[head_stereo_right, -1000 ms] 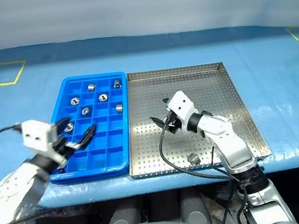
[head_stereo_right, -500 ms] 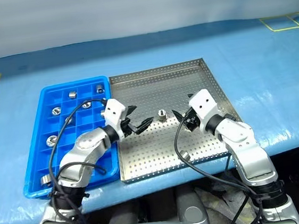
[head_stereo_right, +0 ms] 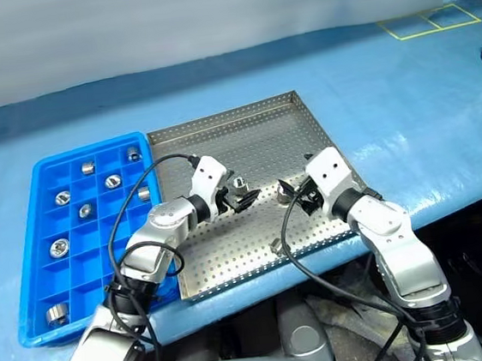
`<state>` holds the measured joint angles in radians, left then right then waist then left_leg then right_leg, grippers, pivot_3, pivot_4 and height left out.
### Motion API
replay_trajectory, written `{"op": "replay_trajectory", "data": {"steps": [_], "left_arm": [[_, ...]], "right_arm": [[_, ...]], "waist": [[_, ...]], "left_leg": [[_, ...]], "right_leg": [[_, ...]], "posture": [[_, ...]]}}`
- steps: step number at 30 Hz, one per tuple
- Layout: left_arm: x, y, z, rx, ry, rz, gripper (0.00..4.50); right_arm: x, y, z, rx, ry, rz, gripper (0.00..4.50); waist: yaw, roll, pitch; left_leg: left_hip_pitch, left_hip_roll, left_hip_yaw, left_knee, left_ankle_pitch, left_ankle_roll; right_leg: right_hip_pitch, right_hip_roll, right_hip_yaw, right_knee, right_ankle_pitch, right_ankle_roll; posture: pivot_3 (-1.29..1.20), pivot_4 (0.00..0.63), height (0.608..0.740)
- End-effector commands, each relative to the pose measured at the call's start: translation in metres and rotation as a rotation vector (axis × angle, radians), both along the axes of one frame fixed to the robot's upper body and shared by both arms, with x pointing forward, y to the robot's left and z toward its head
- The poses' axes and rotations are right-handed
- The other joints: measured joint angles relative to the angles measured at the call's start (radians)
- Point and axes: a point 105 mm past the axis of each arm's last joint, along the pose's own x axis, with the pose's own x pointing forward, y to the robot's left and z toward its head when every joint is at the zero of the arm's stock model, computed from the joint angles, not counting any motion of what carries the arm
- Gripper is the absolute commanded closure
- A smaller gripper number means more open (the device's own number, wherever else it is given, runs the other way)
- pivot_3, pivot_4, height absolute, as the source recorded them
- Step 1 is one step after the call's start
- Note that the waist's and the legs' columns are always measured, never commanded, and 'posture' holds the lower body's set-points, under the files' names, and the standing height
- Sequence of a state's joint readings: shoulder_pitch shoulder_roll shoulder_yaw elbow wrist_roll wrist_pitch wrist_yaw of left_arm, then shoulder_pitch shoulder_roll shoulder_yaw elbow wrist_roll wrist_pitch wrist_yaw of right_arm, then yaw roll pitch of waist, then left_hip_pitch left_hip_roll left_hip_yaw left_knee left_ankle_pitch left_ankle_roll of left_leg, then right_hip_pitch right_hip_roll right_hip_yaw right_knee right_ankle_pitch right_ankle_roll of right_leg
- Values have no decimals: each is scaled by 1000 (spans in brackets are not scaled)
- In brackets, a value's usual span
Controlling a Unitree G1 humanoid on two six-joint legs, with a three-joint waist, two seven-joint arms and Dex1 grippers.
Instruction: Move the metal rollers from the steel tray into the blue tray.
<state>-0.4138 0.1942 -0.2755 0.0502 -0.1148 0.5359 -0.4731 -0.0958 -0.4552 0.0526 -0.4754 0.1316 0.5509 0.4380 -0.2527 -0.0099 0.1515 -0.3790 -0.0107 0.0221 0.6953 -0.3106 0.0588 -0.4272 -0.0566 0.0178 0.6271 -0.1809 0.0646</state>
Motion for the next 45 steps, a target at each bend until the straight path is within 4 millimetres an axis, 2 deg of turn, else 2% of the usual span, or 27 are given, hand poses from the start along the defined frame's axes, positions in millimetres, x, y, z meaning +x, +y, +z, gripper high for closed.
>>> {"op": "replay_trajectory", "data": {"steps": [1,7,10,15,20,23,29,32,37,41,45], "left_arm": [[7,-1,4,21,-29,23,16],[13,-1,-5,48,-11,52,16],[15,-3,-6,43,-7,57,638],[15,-7,-9,31,1,43,2227],[16,-7,-9,22,5,48,2227],[16,-6,-8,13,7,54,2767],[15,0,0,-7,-19,72,2785],[14,10,13,-30,-58,102,2785],[-6,51,45,-63,-126,164,2785],[-37,92,63,-20,-153,211,2785],[-63,122,63,110,-118,257,2785]], "right_arm": [[-1,3,11,12,-43,10,565],[-1,5,10,15,-42,18,565],[0,6,10,16,-42,23,565],[0,6,11,17,-46,25,565],[0,6,11,17,-47,25,565],[0,6,11,18,-47,26,565],[1,10,10,24,-45,38,565],[2,14,9,30,-39,55,565],[-9,31,0,37,11,165,565],[-10,40,-1,61,34,227,565],[-21,54,-7,56,92,365,565]], "waist": [[-4,0,0],[-3,0,0],[-3,0,0],[-3,0,0],[-3,0,0],[-3,0,0],[-2,0,0],[-2,0,0],[-2,1,1],[9,1,1],[47,1,1]], "left_leg": [[0,0,0,0,0,0],[0,0,0,0,0,0],[0,0,0,0,0,0],[0,0,0,0,0,1],[0,0,0,0,0,1],[0,0,0,0,0,1],[0,0,0,0,0,1],[0,0,0,0,0,1],[0,1,0,0,0,0],[0,1,0,0,0,0],[0,1,-1,0,0,0]], "right_leg": [[0,0,0,0,0,0],[0,0,0,0,0,1],[0,0,0,0,0,1],[0,-1,1,0,1,1],[0,-1,1,0,1,1],[0,-1,1,0,1,1],[0,-1,1,0,1,1],[-1,-1,1,0,1,1],[-2,-4,2,1,1,1],[-2,-5,2,1,1,1],[-1,-5,1,1,0,0]], "posture": [[-365,150,740],[-359,150,740],[-358,150,740],[-361,150,740],[-361,150,740],[-361,150,740],[-338,150,740],[-338,150,740],[-287,150,740],[-237,150,740],[-178,150,740]]}}
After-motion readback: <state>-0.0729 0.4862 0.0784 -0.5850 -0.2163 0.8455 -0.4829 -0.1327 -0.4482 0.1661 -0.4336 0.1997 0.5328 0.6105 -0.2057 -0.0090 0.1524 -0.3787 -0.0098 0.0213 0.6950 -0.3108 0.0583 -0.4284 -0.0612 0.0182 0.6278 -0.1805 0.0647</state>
